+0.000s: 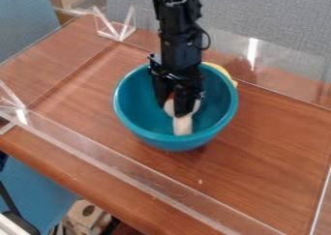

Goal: Remove the mushroom from the blue bowl and put it on the table

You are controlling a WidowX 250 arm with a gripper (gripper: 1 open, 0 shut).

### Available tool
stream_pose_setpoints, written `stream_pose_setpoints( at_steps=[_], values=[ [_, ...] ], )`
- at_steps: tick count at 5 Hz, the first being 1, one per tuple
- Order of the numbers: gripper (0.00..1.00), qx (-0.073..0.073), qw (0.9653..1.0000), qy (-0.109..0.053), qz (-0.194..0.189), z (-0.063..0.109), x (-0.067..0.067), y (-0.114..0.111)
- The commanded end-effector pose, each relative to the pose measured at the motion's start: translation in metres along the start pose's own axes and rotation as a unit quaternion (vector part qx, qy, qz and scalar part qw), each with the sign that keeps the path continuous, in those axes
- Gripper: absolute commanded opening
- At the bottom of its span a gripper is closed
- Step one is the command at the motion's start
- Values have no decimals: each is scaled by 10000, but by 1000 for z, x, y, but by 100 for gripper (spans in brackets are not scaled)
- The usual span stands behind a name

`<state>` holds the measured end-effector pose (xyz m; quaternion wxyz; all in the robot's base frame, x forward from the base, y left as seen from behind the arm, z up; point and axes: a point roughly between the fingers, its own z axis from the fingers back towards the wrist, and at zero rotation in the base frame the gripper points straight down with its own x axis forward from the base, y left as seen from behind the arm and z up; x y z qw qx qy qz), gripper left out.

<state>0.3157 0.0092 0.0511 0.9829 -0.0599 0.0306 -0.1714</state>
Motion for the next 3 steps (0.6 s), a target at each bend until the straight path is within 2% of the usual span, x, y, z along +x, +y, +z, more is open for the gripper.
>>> stream_pose_setpoints(
  at_steps=[1,2,3],
  values=[
    [0,57,9997,-195,148,11,6,9],
    [0,125,9986,-335,396,25,2,10],
    [0,192,9979,-452,414,36,-1,21]
  ],
)
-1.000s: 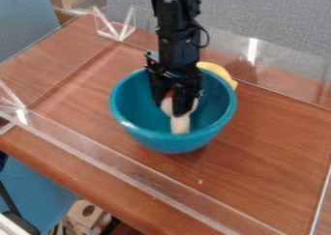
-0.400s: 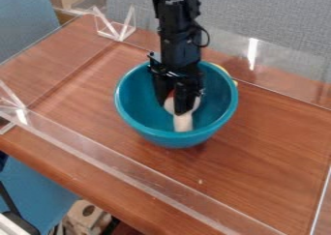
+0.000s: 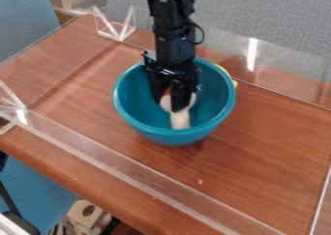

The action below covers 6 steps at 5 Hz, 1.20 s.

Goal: Remove the mushroom from the blue bowl and put it on the table

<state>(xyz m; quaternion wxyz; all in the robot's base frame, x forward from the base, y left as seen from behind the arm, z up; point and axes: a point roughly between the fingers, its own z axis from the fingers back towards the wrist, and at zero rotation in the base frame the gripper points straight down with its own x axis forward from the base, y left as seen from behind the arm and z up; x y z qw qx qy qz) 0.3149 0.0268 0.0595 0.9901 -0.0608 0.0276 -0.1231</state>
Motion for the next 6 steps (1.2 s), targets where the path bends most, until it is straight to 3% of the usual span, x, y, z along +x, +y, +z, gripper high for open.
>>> stream_pose_setpoints(
  at_steps=[1,4,6],
  values=[
    [0,221,9986,-472,-62,31,5,16],
    [0,269,9969,-685,262,65,-10,8],
    [0,307,9950,-825,-465,77,-10,-9]
  ],
)
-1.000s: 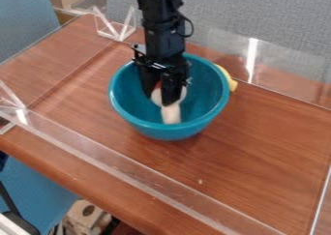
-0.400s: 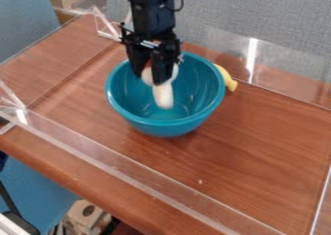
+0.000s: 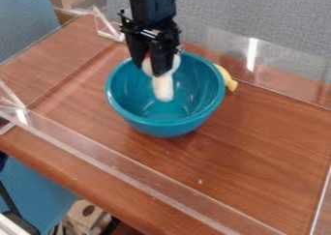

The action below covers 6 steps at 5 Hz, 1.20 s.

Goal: Remove the mushroom from the blue bowl and put it on the table

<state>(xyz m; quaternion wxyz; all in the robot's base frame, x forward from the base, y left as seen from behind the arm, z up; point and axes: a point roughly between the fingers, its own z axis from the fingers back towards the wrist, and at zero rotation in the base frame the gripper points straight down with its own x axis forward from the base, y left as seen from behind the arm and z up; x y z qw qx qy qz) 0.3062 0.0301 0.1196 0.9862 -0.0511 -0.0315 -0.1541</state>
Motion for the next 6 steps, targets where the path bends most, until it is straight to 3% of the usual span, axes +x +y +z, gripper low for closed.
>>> stream_pose_setpoints(
  at_steps=[1,2,4,6],
  values=[
    [0,170,9990,-358,-194,40,9,-18],
    [0,166,9979,-405,-475,55,18,-50],
    [0,111,9945,-248,-1016,-8,26,-118],
    [0,165,9859,-43,-1666,-72,46,-165]
  ],
)
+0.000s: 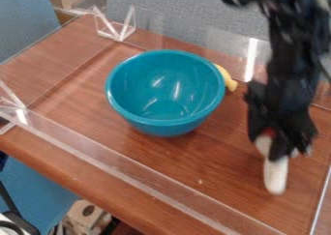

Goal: Remove the mushroom from the blue bowl and put it on the table

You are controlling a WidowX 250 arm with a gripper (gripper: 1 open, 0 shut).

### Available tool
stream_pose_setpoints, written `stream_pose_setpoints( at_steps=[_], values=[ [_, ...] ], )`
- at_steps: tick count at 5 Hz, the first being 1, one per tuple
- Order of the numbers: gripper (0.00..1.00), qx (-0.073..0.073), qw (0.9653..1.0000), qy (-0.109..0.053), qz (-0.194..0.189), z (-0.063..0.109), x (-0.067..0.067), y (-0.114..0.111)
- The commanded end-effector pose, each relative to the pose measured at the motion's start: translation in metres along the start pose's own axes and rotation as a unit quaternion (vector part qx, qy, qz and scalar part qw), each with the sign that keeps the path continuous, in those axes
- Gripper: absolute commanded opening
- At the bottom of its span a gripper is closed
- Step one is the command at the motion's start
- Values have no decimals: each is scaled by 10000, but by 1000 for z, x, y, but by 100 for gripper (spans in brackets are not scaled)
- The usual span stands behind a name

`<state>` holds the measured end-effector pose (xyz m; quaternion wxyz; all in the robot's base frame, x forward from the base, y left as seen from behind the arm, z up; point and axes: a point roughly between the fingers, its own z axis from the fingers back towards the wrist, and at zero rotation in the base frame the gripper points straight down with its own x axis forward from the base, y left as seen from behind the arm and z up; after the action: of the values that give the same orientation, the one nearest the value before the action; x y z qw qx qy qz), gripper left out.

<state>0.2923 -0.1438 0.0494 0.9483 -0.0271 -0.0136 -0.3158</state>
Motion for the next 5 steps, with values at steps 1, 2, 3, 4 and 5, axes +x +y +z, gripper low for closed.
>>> stream_pose_setpoints(
  at_steps=[1,2,3,4,5],
  values=[
    [0,102,9997,-221,73,7,25,-2],
    [100,114,9993,-169,302,10,25,5],
    [100,148,9985,-135,514,17,24,11],
    [100,167,9985,-107,518,18,25,12],
    [100,197,9985,-86,510,19,27,12]
  ],
)
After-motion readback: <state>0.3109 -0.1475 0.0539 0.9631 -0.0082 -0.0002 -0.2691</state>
